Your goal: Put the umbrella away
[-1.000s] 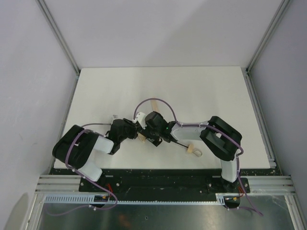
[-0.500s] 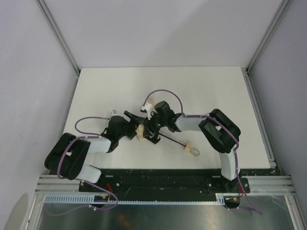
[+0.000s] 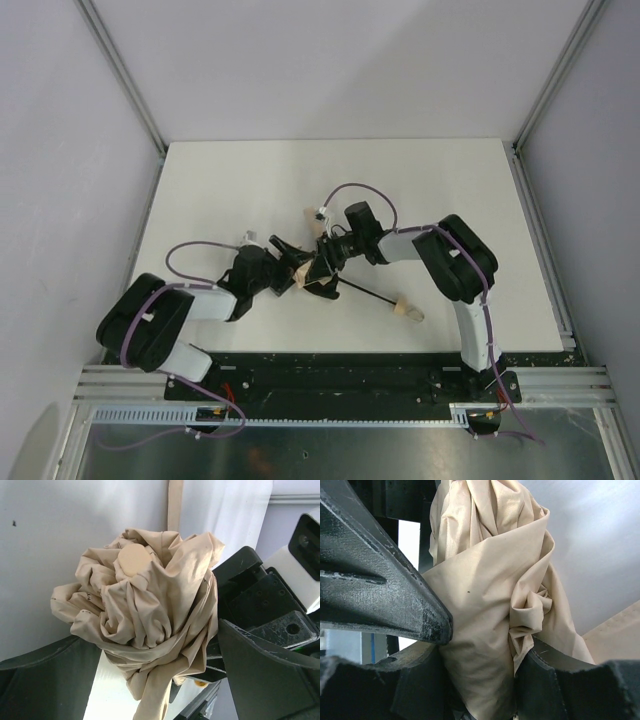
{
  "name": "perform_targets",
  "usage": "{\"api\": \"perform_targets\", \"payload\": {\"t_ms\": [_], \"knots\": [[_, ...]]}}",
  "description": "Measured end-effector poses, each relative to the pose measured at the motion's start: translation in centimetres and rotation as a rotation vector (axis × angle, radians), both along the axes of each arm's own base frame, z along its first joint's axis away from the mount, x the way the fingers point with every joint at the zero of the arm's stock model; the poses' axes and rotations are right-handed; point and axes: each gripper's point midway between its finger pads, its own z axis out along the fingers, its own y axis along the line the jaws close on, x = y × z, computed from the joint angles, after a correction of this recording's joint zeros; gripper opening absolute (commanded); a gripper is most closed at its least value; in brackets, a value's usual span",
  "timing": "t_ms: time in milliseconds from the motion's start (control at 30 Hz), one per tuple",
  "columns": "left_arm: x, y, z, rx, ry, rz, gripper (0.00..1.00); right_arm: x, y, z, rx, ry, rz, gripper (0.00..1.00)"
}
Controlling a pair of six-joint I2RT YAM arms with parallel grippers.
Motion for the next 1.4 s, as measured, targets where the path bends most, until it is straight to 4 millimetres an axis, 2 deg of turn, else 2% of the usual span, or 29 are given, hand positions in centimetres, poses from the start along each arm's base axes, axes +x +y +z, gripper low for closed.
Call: {"api": "perform_targets", "payload": {"t_ms": [167, 400, 533, 633, 700, 833, 867, 967, 1100, 1233, 1333, 1400], "knots": [[1.0, -0.8, -0.1, -0.03, 0.018, 0.002, 0.87, 0.0, -0.5, 0.1, 0.016, 0.051, -0.005, 0.0], [1.4, -0.8, -1.2, -0.061, 0.071, 0.047, 0.52, 0.2, -0.8, 0.1, 0.018, 0.066, -0.01, 0.0], [1.5, -0.8, -1.3, -0.061, 0.072, 0.058, 0.24, 0.1, -0.8, 0.1, 0.014, 0.07, -0.011, 0.0], [1.7, -0.8, -1.0, -0.071, 0.069, 0.063, 0.12, 0.2, -0.8, 0.2, -0.001, 0.079, -0.024, 0.1], [1.7, -0.9, -1.0, -0.075, 0.069, 0.063, 0.05, 0.2, -0.8, 0.2, -0.022, 0.083, -0.042, 0.27], [1.7, -0.8, -1.1, -0.073, 0.074, 0.064, 0.0, 0.2, -0.7, 0.3, -0.093, 0.081, -0.09, 0.69], [1.7, -0.8, -1.1, -0.072, 0.075, 0.064, 0.0, 0.2, -0.7, 0.3, -0.117, 0.077, -0.103, 0.75], [1.6, -0.8, -1.3, -0.071, 0.085, 0.069, 0.0, -0.2, -0.2, 1.1, -0.207, 0.011, -0.132, 0.82], [1.1, -0.7, -1.7, -0.069, 0.122, 0.071, 0.0, -1.0, -0.1, 0.6, -0.389, -0.176, -0.184, 0.85], [0.8, -0.7, -1.8, -0.059, 0.161, 0.069, 0.0, -1.5, -0.4, -0.2, -0.57, -0.4, -0.237, 0.81], [0.6, -0.7, -1.8, -0.045, 0.188, 0.069, 0.0, -1.5, -1.0, -0.7, -0.692, -0.56, -0.282, 0.69], [0.4, -0.5, -1.8, -0.037, 0.202, 0.073, 0.0, -1.0, -1.0, -0.6, -0.729, -0.63, -0.326, 0.54]]}}
